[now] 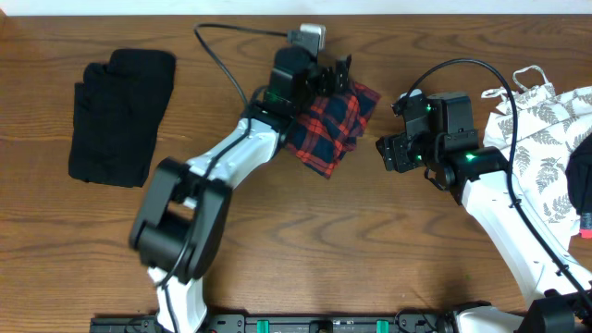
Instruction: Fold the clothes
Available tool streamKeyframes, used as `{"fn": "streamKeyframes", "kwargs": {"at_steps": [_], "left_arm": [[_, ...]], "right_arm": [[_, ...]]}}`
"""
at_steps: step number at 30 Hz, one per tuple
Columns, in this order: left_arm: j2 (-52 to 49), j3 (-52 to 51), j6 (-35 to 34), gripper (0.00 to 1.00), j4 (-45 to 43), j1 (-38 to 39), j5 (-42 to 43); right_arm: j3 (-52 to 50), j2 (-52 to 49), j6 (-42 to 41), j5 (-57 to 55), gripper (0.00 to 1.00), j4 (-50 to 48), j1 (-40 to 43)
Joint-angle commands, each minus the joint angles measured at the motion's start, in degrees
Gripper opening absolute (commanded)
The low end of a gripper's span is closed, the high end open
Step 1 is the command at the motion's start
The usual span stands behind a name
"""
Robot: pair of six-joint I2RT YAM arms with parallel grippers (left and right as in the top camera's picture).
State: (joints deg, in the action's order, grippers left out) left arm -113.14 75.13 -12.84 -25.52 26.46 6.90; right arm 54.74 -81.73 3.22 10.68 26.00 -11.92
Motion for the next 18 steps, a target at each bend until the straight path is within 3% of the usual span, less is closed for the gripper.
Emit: {"fn": "streamKeyframes", "kwargs": {"at_steps": [1,3,7,10,14,18], "left_arm": [[7.67,0.61,2.8,0.98,3.02,-0.11,0.09],[10.97,0.61,2.8,0.98,9.66,-0.44,-0.11],[14.78,0.59,2.82,0.98,27.34,-1.57,-0.07],[14.38,0.42,6.25,0.98,38.91,-1.97,-0.09],[13.03,-0.74,9.31,0.99,44.76,-3.21,-0.15],[10.88,-1.46,9.38,0.99,44.35,-6.34,-0.26]], "right_arm": [[-0.11,0.02,-0.15,0.02,0.73,0.2,-0.52],[-0.11,0.02,0.74,1.7,0.7,0.22,-0.55],[-0.11,0.02,2.19,4.39,0.49,-0.37,-0.52],[-0.11,0.02,2.19,4.74,0.4,-1.99,-0.61],[-0.11,0.02,2.21,9.44,0.17,-6.54,-1.64],[-0.11,-0.2,2.19,10.91,0.12,-13.35,-4.17]]}}
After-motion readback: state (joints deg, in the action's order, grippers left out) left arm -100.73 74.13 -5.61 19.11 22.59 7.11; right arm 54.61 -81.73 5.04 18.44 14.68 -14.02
